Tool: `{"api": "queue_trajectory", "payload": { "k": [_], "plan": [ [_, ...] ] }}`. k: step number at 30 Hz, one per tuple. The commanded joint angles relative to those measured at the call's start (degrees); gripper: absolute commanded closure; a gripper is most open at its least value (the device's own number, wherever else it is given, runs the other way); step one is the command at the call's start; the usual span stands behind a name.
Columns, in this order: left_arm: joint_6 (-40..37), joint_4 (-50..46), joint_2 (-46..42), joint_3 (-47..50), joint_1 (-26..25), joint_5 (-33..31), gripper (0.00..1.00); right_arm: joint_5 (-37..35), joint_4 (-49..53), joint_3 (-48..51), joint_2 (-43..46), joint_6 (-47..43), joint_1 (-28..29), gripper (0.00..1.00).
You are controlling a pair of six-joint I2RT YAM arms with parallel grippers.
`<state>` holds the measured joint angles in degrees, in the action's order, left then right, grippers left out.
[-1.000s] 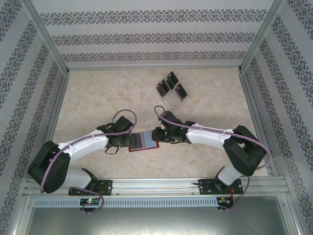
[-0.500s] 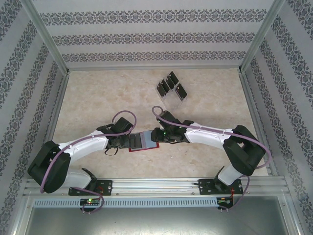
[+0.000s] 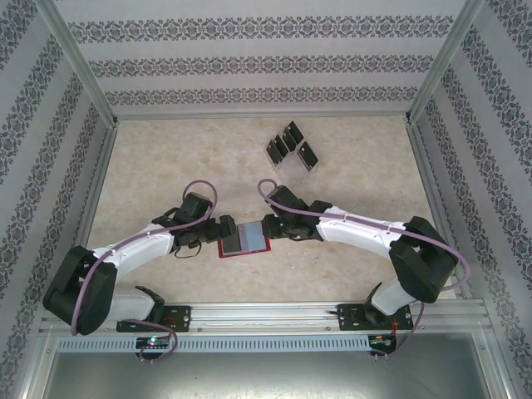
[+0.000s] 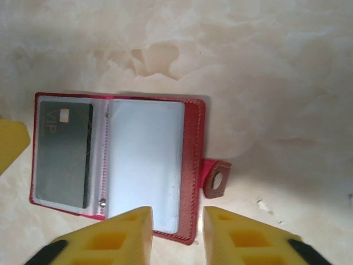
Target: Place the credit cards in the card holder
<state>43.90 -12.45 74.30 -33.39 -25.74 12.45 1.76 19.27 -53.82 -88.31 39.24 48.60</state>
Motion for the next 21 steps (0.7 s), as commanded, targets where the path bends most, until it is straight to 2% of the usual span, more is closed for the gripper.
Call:
{"api": "queue_trajectory", "payload": {
  "k": [1,6,13,21],
  "plan": [
    [1.3,6.8,0.3,0.9,0.8,3.7,0.00,0.7,-0.8,-0.5,-0.1,-0.4,1.3,0.80],
    [2.5,11.4,0.7,2.5,0.8,5.3,0.00,4.5,-6.3,2.3,-2.2,2.3,1.6,1.00],
    [3.5,14.9,1.1,4.3,0.7,5.6,0.00,6.7,-13.6,7.7,-4.0,6.8,1.6,1.00],
    [3.1,15.7,2.9,4.3,0.8,5.7,0.00,6.8,-16.6,10.4,-5.6,9.0,1.5,1.00]
  ]
}}
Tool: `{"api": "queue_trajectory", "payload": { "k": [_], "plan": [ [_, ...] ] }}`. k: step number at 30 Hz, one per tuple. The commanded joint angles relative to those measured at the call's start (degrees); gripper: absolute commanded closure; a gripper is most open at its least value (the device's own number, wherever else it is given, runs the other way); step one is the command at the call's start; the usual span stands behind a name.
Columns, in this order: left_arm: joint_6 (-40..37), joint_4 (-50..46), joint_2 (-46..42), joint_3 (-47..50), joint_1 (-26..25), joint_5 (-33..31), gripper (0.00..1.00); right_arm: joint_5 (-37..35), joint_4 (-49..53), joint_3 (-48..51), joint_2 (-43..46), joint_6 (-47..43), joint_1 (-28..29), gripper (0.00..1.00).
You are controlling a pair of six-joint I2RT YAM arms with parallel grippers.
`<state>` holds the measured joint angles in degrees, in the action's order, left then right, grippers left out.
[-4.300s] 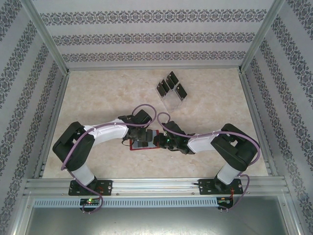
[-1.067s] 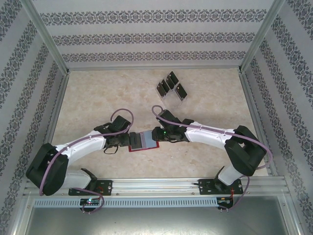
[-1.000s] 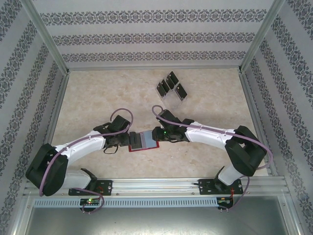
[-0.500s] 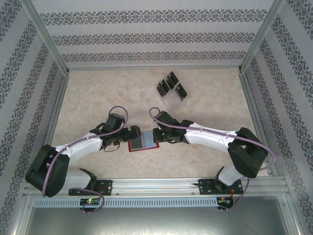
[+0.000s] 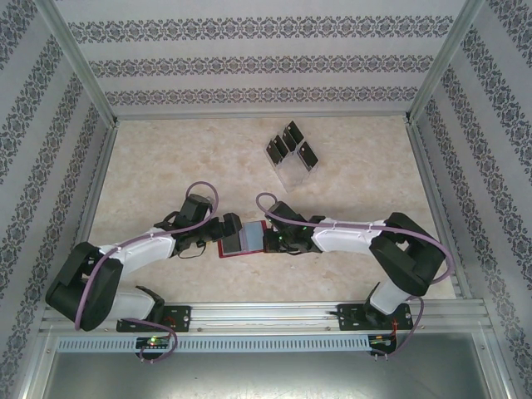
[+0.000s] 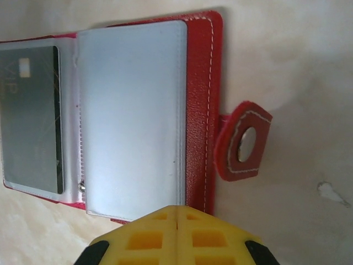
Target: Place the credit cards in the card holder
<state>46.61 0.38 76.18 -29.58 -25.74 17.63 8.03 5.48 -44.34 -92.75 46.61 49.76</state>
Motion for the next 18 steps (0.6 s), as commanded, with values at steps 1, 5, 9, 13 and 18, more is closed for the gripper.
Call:
{"api": "queue_trajectory", "payload": {
  "k": [1,5,9,13,18],
  "plan": [
    [0.4,3.1,1.5,0.4,0.7,0.8,0.00,0.6,-3.1,1.0,-1.4,1.7,0.3,1.00],
    [0.5,5.4,2.3,0.4,0.7,2.4,0.00,0.6,-3.8,1.6,-2.4,2.1,0.2,1.00],
    [1.1,6.7,1.5,-0.1,0.8,3.9,0.00,0.8,-4.6,2.4,-2.9,2.5,0.1,1.00],
    [2.5,8.1,-0.6,-0.4,0.7,5.2,0.00,0.8,-4.9,2.8,-3.2,2.7,-0.2,1.00],
    [4.5,10.3,-1.9,-1.6,0.3,7.0,0.00,0.9,-5.0,3.0,-3.2,2.7,-0.3,1.00]
  ]
}}
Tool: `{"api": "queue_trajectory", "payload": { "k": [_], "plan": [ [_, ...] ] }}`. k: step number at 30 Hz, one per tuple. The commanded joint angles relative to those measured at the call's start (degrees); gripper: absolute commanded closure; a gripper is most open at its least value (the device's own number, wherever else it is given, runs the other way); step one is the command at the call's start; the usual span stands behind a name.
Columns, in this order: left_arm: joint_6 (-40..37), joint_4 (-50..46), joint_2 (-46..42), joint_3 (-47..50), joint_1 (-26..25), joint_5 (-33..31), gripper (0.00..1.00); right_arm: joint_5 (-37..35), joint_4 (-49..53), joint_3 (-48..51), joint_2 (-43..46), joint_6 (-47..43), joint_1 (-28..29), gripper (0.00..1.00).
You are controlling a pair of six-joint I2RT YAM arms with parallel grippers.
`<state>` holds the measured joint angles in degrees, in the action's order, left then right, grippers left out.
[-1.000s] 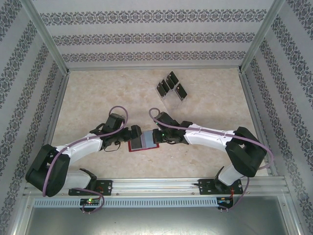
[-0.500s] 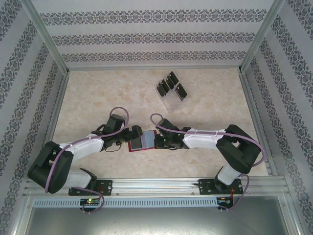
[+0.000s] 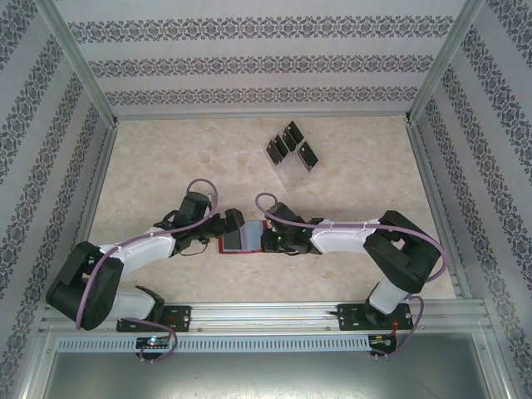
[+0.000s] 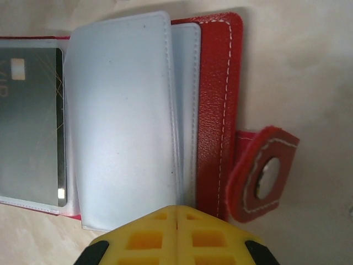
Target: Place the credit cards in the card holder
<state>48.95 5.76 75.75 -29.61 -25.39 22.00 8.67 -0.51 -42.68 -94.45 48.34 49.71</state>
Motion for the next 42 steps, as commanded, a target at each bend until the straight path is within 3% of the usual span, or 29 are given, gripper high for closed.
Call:
{"api": "queue_trajectory", "payload": {
  "k": [1,7,15,27,28,32,36,42],
  "plan": [
    [2.4,5.2,-1.4,-1.7,-0.2,3.0,0.00,0.3,0.9,1.4,-1.4,0.9,-0.3,1.00],
    [4.8,7.9,-1.3,-2.9,-1.8,3.4,0.00,1.0,1.2,1.2,0.0,0.7,-0.7,1.00],
    [6.3,9.6,0.8,-5.8,-5.0,2.6,0.00,-3.6,10.3,0.9,14.9,-0.3,-2.5,1.00],
    [11.7,20.0,12.1,-9.5,-15.1,-1.5,0.01,-8.2,20.0,8.6,29.7,0.5,-13.0,1.00],
    [12.3,21.2,13.5,-9.8,-16.2,-1.8,0.01,-8.3,20.4,9.1,30.3,0.6,-13.3,0.99],
    [13.4,23.1,15.3,-10.6,-16.9,-2.5,0.01,-7.0,21.5,8.9,30.7,0.6,-13.4,0.75],
    [8.9,13.2,10.5,-13.2,-15.9,-5.8,0.00,-6.8,22.8,5.6,28.1,-0.2,-10.9,0.61],
    [6.8,7.4,3.2,-12.0,-11.9,-8.8,0.00,-8.7,23.6,0.2,20.5,1.2,-6.4,0.56]
  ]
}}
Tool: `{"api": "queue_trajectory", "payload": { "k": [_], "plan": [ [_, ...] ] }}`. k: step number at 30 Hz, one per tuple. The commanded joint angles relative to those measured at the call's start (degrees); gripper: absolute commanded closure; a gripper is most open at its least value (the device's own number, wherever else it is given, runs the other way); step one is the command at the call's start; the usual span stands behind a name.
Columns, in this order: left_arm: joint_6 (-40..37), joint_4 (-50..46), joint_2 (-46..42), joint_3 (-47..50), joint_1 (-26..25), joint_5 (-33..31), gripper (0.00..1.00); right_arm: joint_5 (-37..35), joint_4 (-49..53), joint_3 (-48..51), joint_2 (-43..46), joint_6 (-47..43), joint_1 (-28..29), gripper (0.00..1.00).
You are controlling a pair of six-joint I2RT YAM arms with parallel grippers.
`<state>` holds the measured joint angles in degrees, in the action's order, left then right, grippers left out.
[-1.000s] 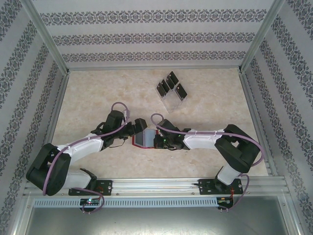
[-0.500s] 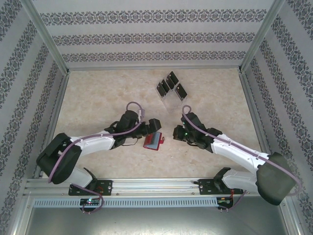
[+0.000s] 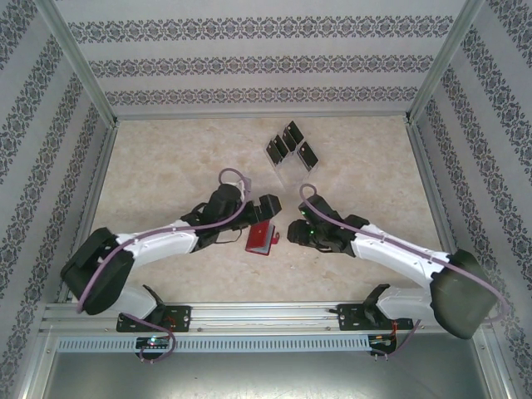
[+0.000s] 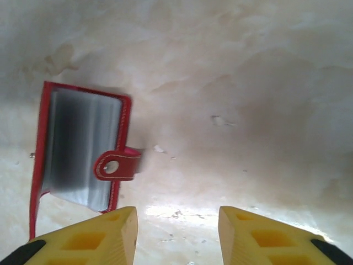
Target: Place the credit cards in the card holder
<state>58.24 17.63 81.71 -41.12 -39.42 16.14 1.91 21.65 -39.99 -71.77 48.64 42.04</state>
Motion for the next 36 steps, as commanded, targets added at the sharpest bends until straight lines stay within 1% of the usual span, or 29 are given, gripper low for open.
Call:
{"api": "queue_trajectory", "payload": {
  "k": [1,6,9,11,14,16,20,23,29,30,32,34,35,36],
  "plan": [
    [-2.8,-5.4,-3.7,-0.2,3.0,-2.8,0.00,-1.9,1.1,-3.2,-3.5,1.4,1.9,0.56],
    [-4.7,-9.1,-7.0,1.4,6.6,-1.5,0.00,-2.6,1.3,-7.1,-8.9,2.0,4.5,0.56],
    [-6.8,-13.8,-8.8,1.5,8.1,-2.4,0.00,-2.9,2.1,-9.5,-12.0,1.8,5.1,0.56],
    [-8.7,-19.3,-9.9,0.5,9.1,-4.2,0.00,-3.4,2.7,-10.8,-13.9,1.6,5.5,0.56],
    [-13.8,-31.1,-10.5,-2.9,9.6,-9.6,0.00,-4.0,3.3,-12.0,-16.0,1.5,5.9,0.56],
    [-17.6,-38.8,-9.4,-5.7,9.7,-12.5,0.00,-4.0,3.3,-12.5,-17.1,1.4,6.0,0.56],
    [-21.7,-45.2,-7.9,-6.8,9.6,-14.1,0.00,-4.3,3.6,-13.1,-18.6,1.0,6.1,0.58],
    [-23.2,-47.2,-8.0,-6.0,9.6,-14.2,0.00,-4.7,3.6,-13.1,-19.0,0.7,6.1,0.63],
    [-25.4,-49.5,-7.2,-5.1,9.2,-13.6,0.00,-4.9,3.7,-12.6,-18.8,0.0,6.1,0.80],
    [-25.6,-49.5,-6.9,-5.2,9.0,-13.3,0.00,-5.0,3.6,-12.6,-18.8,0.0,6.1,0.85],
    [-26.0,-49.5,-6.0,-5.4,8.2,-12.9,0.00,-4.9,3.4,-12.5,-18.6,-0.3,6.1,0.89],
    [-26.2,-49.5,-4.9,-5.6,7.1,-12.9,0.00,-4.9,3.4,-12.5,-18.7,-0.7,6.0,0.98],
    [-26.2,-49.3,-4.5,-5.6,6.6,-12.9,0.00,-5.0,3.4,-12.7,-18.7,-1.0,5.9,1.00],
    [-25.9,-48.9,-4.0,-5.6,6.0,-12.8,0.00,-4.9,3.4,-12.7,-18.7,-1.4,5.8,1.00]
  ]
}}
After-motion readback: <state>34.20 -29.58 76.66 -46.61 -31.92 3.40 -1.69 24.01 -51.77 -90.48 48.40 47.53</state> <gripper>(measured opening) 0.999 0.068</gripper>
